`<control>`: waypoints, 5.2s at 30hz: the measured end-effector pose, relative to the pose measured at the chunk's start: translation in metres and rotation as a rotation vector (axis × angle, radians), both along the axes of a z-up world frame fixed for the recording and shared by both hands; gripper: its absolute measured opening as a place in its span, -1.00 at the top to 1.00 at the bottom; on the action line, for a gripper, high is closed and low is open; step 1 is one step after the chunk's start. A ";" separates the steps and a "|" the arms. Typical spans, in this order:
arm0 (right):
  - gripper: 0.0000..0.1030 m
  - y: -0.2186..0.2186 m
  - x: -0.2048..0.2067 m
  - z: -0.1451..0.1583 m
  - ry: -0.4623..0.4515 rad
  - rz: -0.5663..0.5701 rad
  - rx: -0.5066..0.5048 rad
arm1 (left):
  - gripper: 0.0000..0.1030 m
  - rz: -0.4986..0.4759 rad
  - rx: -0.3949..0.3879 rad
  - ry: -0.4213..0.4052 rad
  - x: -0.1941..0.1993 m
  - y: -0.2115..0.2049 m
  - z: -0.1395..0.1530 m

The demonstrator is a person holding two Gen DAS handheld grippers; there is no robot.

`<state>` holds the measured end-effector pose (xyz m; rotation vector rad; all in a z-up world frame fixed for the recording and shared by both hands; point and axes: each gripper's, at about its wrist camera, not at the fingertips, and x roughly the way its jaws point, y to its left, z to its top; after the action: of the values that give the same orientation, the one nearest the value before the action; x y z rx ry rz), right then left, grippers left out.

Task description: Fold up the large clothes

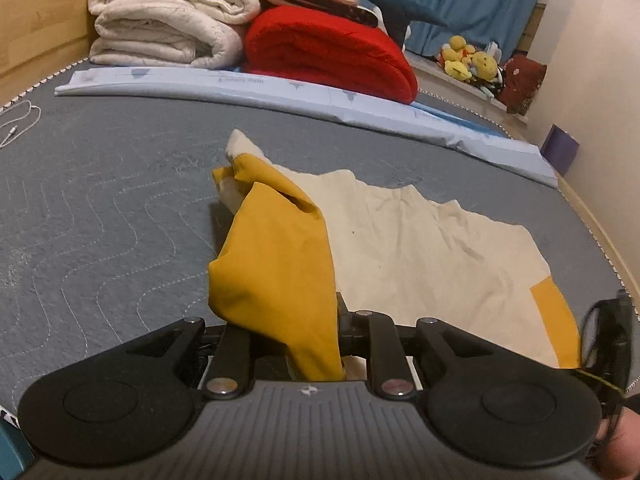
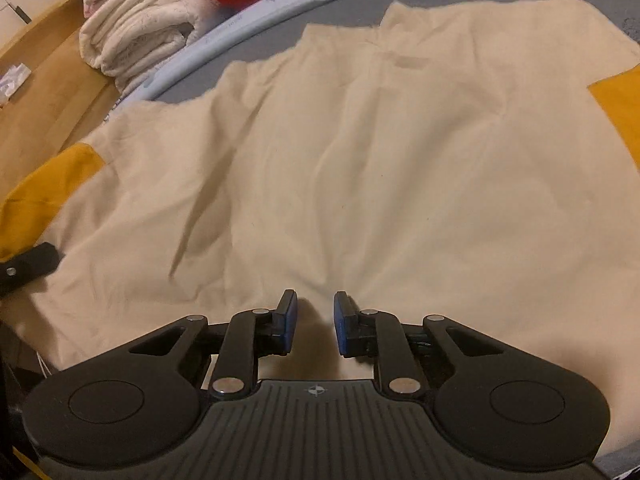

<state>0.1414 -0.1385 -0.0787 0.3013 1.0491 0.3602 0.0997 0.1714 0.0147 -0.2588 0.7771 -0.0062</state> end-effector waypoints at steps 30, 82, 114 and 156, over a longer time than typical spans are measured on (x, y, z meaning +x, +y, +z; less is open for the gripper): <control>0.14 -0.250 -0.104 0.106 -0.568 -0.351 -0.168 | 0.09 -0.716 0.113 -0.166 0.014 -0.343 -0.001; 0.95 -0.220 -0.078 0.054 -0.309 -0.231 -0.407 | -0.40 -0.378 -0.025 -0.018 0.048 -0.200 -0.016; -0.37 -0.215 0.055 0.076 -0.363 -0.199 -0.081 | -0.50 -0.412 0.059 0.201 0.071 -0.223 -0.034; 0.72 -0.195 0.053 0.073 -0.249 -0.024 -0.228 | -0.53 -0.406 -0.118 0.245 0.091 -0.215 -0.044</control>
<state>0.1941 -0.3335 -0.0060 0.0624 0.8315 0.2460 0.1910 -0.0433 -0.0295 -0.2122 1.0643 -0.4108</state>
